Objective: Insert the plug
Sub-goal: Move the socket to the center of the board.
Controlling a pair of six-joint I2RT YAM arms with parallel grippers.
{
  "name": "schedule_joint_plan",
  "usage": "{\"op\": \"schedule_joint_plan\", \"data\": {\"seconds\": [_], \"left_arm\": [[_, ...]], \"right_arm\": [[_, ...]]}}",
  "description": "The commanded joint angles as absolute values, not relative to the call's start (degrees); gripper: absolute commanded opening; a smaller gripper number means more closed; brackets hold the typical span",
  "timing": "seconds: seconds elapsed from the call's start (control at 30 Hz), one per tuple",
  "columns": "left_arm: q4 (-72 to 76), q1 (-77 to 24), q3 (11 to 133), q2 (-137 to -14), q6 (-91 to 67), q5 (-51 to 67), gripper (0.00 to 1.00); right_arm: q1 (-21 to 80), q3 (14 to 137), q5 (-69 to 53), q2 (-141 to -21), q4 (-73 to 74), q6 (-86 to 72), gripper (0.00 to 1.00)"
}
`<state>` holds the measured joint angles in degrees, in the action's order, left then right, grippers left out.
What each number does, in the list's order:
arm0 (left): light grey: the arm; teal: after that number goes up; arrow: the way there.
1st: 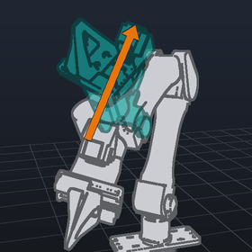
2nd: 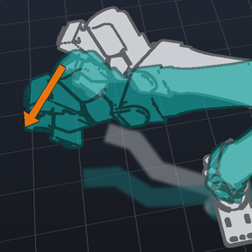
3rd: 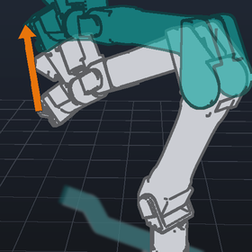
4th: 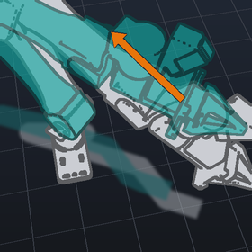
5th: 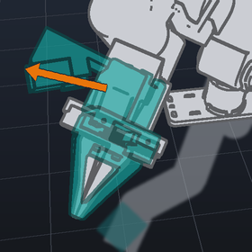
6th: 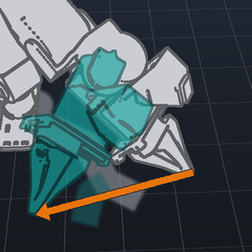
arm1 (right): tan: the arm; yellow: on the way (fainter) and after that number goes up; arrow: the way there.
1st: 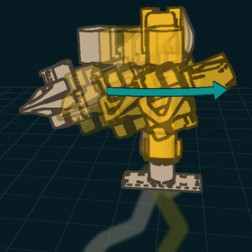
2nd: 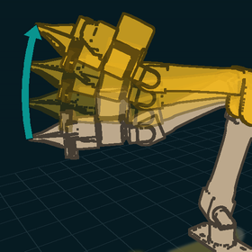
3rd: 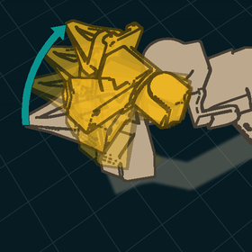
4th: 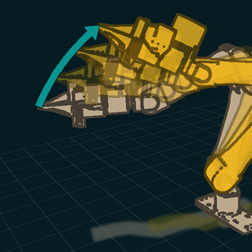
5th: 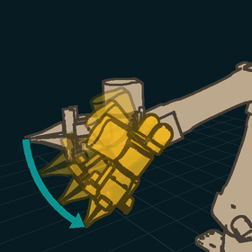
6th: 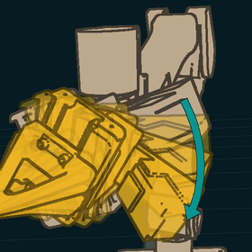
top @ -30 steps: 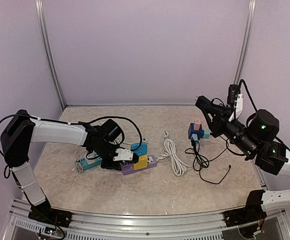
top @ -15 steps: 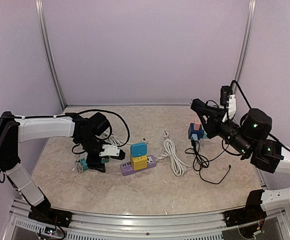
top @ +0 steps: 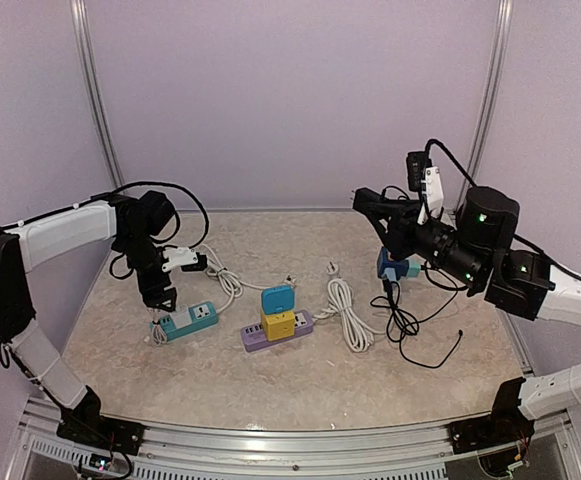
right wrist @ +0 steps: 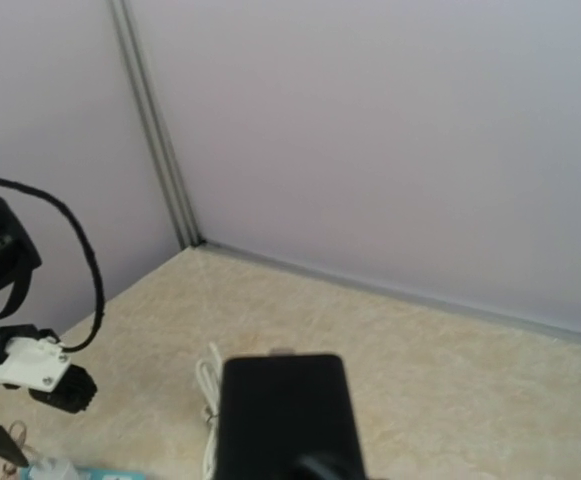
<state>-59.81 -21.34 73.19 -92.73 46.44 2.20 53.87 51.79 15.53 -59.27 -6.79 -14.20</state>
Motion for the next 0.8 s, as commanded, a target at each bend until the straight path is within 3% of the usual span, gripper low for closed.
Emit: {"op": "schedule_joint_plan", "data": {"seconds": [0.0,0.27,0.47,0.63,0.77], "left_arm": [[-58.42,-20.77,69.65,-90.47,45.72,4.02,0.85],[-53.31,-20.57,66.00,-91.58,42.18,6.60,0.74],[-52.15,-21.80,66.22,-94.21,41.51,7.59,0.51],[-52.84,-23.32,63.88,-94.46,42.94,8.42,0.47],[-52.88,-24.28,62.68,-93.68,43.11,8.51,0.31]], "right_arm": [[53.46,55.21,12.20,-61.90,-4.26,-15.23,0.00],[53.49,55.70,12.30,-64.64,-5.61,-15.35,0.00],[53.49,56.46,12.20,-65.73,-5.05,-15.04,0.00],[53.50,56.27,12.32,-65.12,-4.61,-15.13,0.00],[53.49,55.86,12.30,-64.49,-4.79,-15.46,0.00]]}}
